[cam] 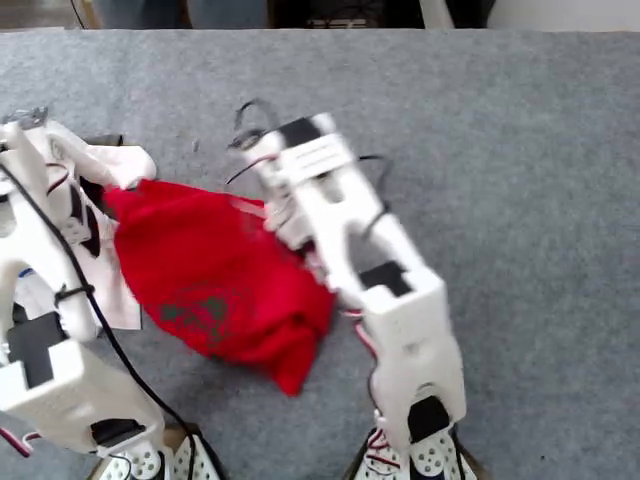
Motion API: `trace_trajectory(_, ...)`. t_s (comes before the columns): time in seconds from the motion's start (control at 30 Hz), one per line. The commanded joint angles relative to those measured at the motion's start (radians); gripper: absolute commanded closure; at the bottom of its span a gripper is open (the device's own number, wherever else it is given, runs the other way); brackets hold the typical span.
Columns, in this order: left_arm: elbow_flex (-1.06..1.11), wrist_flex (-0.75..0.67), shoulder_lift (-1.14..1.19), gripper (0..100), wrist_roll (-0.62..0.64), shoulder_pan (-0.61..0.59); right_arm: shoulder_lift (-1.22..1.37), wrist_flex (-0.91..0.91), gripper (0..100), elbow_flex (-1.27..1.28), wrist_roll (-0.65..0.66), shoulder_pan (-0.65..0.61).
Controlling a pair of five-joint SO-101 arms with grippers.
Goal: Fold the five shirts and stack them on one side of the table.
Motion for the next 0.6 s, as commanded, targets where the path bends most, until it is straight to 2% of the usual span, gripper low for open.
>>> trace_trajectory(0.0, -0.008, 0.012, -0.112, 86, 0.069, 0.131, -0.166, 0.021, 98.5, 0.108, 0.110, 0.169)
trace_trajectory(0.2, -0.008, -0.038, -0.164, 86, 0.104, 0.423, -0.390, 0.020, 98.5, 0.424, 0.334, 0.482)
trace_trajectory(0.4, -0.015, -0.238, -0.081, 86, 0.167, 0.458, -0.616, 0.021, 98.5, 0.628, 0.637, 0.842)
trace_trajectory(0.57, -0.038, -0.390, 0.081, 86, 0.175, 0.562, -0.659, 0.021, 98.5, 0.757, 0.747, 0.968)
